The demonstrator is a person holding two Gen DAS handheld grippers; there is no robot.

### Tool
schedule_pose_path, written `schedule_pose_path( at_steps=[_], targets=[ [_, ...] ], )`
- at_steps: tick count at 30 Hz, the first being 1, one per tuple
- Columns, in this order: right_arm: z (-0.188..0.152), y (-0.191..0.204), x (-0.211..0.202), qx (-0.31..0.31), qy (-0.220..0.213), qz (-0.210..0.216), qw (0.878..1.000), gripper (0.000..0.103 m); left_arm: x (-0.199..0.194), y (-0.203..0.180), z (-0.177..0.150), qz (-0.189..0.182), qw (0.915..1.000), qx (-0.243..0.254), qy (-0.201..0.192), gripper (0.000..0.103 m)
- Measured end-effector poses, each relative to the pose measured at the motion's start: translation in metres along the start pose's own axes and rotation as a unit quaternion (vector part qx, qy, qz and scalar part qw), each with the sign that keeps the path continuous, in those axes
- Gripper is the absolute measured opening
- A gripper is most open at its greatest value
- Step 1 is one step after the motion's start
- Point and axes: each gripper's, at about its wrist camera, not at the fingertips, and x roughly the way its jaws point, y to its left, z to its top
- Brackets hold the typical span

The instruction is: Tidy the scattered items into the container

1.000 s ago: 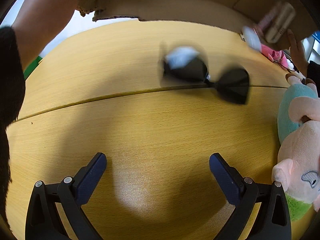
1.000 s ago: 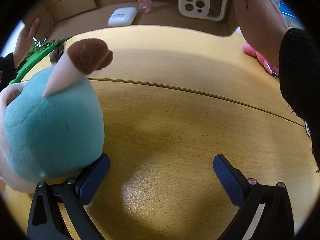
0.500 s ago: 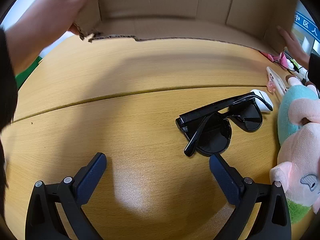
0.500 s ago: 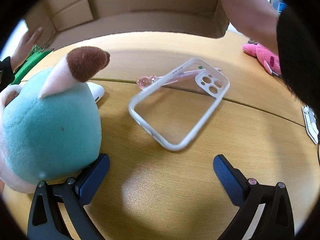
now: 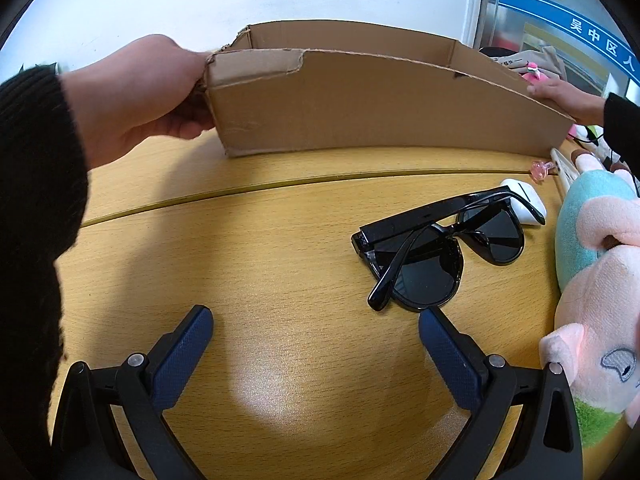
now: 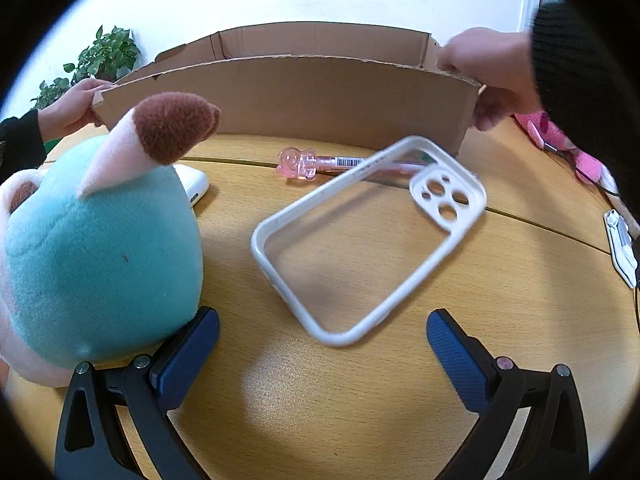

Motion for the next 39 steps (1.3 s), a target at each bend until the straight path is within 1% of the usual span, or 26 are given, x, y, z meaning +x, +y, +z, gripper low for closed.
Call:
schedule_pose_path(
  at_steps=[15, 19, 37, 39],
  targets=[
    [-0.006, 0.000, -0.005, 0.000, 0.000, -0.001, 1.000, 0.103, 0.000, 0.000, 0.000, 0.000, 1.0000, 0.000, 0.000, 0.103],
    [-0.002, -0.008, -0.003, -0.001, 0.000, 0.001, 1.000, 0.103, 0.000, 0.000, 0.000, 0.000, 1.0000, 0.000, 0.000, 0.103],
    [-0.003, -0.008, -0.003, 0.002, 0.000, 0.000, 1.000, 0.103, 0.000, 0.001, -0.001, -0.001, 1.0000, 0.001, 0.000, 0.103],
    [-0.004, -0.002, -0.004, 0.017, 0.000, -0.012, 1.000, 0.103, -0.001, 0.001, -0.001, -0.001, 1.0000, 0.001, 0.000, 0.103]
  ],
)
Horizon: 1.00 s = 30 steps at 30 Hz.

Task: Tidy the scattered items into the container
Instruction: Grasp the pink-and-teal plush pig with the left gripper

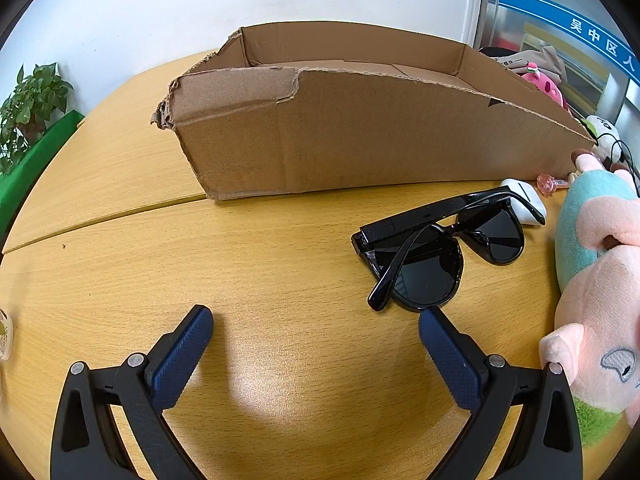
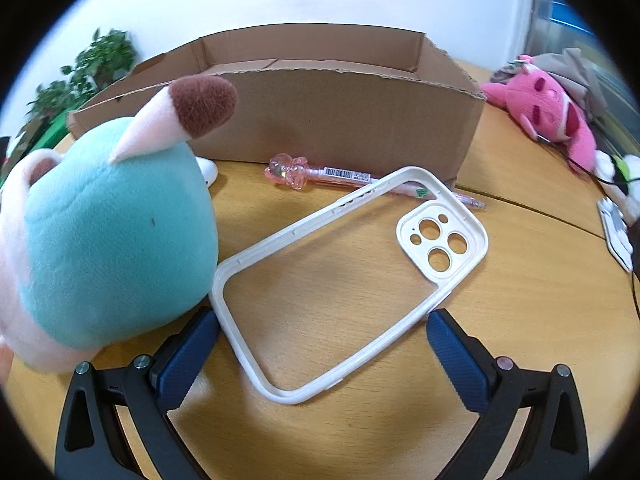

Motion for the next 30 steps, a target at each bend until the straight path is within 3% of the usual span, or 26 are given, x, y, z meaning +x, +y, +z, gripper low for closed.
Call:
schedule_pose_path(
  at_steps=[11, 18, 21, 26, 30],
  targets=[
    [0.003, 0.004, 0.002, 0.022, 0.001, -0.017, 1.000, 0.103, 0.000, 0.001, -0.001, 0.000, 1.0000, -0.001, 0.000, 0.103],
    [-0.020, 0.016, -0.017, 0.018, 0.000, -0.013, 1.000, 0.103, -0.005, 0.005, -0.004, 0.005, 1.0000, -0.003, -0.001, 0.103],
    [-0.024, 0.017, -0.020, 0.019, 0.000, -0.014, 1.000, 0.103, -0.024, 0.005, -0.010, 0.012, 0.9997, -0.018, -0.014, 0.101],
    [-0.025, 0.016, -0.021, 0.018, 0.000, -0.014, 1.000, 0.103, -0.108, 0.003, -0.008, -0.033, 0.9945, -0.028, -0.095, 0.101],
    [-0.025, 0.015, -0.020, 0.018, -0.001, -0.014, 1.000, 0.103, -0.157, -0.048, -0.002, -0.112, 0.9833, 0.035, -0.139, 0.103]
  ],
)
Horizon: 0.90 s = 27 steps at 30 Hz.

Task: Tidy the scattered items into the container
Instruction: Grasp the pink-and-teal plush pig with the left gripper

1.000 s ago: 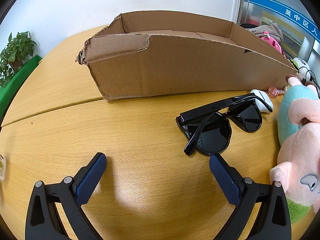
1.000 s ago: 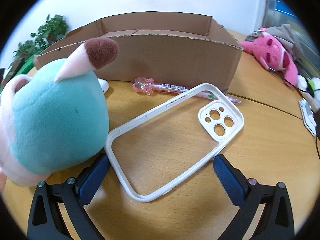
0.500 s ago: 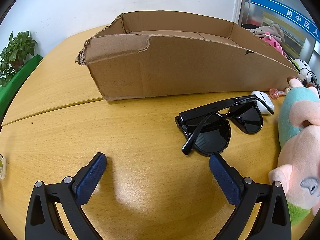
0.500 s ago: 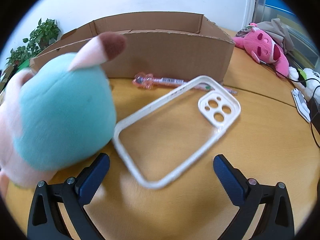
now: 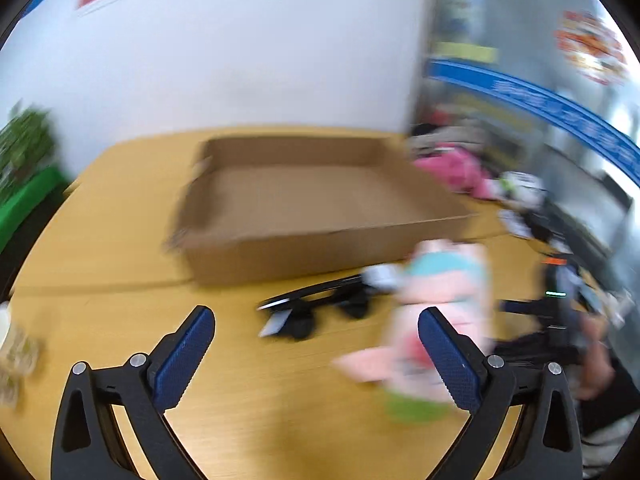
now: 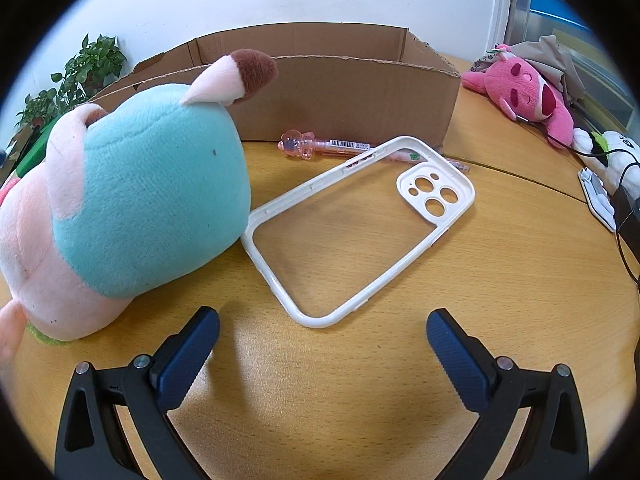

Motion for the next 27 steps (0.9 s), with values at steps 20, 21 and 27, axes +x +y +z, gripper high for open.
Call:
schedule_pose_path(
  at_steps=[20, 21, 27],
  targets=[
    [0.000, 0.001, -0.003, 0.001, 0.001, 0.002, 1.000, 0.103, 0.085, -0.064, -0.040, -0.100, 0.9872, 0.024, 0.122, 0.084],
    [0.000, 0.001, -0.004, 0.001, 0.001, 0.002, 1.000, 0.103, 0.085, -0.066, -0.041, -0.097, 0.9879, 0.022, 0.119, 0.084],
    [0.000, 0.000, -0.006, 0.002, 0.001, 0.000, 1.000, 0.103, 0.078, -0.064, -0.047, -0.084, 0.9902, 0.017, 0.110, 0.083]
  ],
)
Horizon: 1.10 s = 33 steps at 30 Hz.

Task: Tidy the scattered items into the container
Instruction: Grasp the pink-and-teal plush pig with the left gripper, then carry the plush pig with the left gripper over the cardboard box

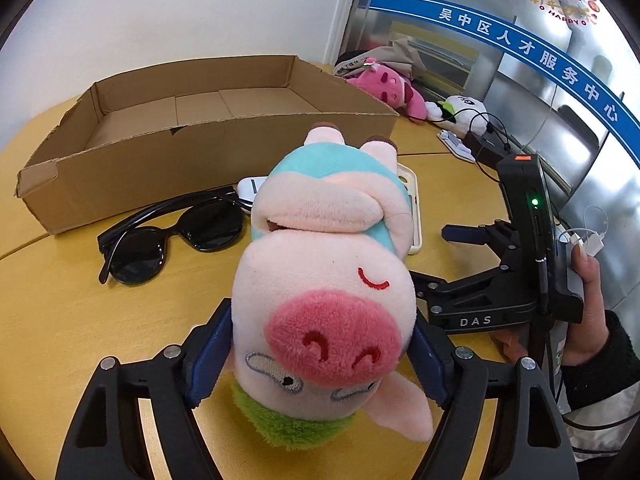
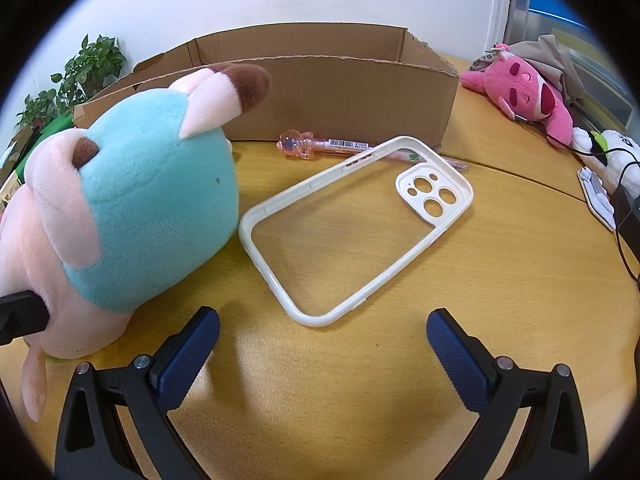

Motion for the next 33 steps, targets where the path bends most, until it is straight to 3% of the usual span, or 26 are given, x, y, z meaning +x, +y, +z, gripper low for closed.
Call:
schedule_pose_path(
  at_steps=[4, 8, 11, 16, 20, 27, 33],
  targets=[
    [-0.004, -0.013, -0.011, 0.017, 0.010, 0.011, 1.000, 0.103, -0.005, 0.001, -0.006, 0.004, 0.9999, -0.011, -0.007, 0.083],
    [0.019, -0.032, -0.065, 0.089, -0.063, 0.107, 0.988, 0.103, -0.007, 0.004, -0.012, -0.001, 0.9996, -0.024, -0.018, 0.083],
    [0.043, -0.020, -0.085, 0.089, -0.106, 0.146, 0.979, 0.103, -0.006, 0.003, -0.013, 0.008, 0.9993, -0.028, -0.021, 0.083],
    [0.061, 0.030, -0.031, 0.068, -0.036, 0.196, 0.978, 0.101, -0.005, 0.007, -0.015, 0.008, 0.9989, -0.042, -0.021, 0.083],
    [0.058, 0.035, -0.008, 0.116, -0.021, 0.254, 0.960, 0.094, -0.010, 0.017, -0.020, -0.010, 0.9975, -0.064, -0.029, 0.081],
    [0.056, 0.048, -0.028, 0.098, -0.046, 0.254, 0.961, 0.074, -0.023, 0.015, -0.025, -0.011, 0.9969, -0.065, -0.043, 0.078],
    [0.071, 0.061, -0.068, 0.077, -0.094, 0.268, 0.956, 0.071, -0.072, 0.007, -0.002, 0.008, 0.9948, -0.045, -0.092, 0.078]
  ],
)
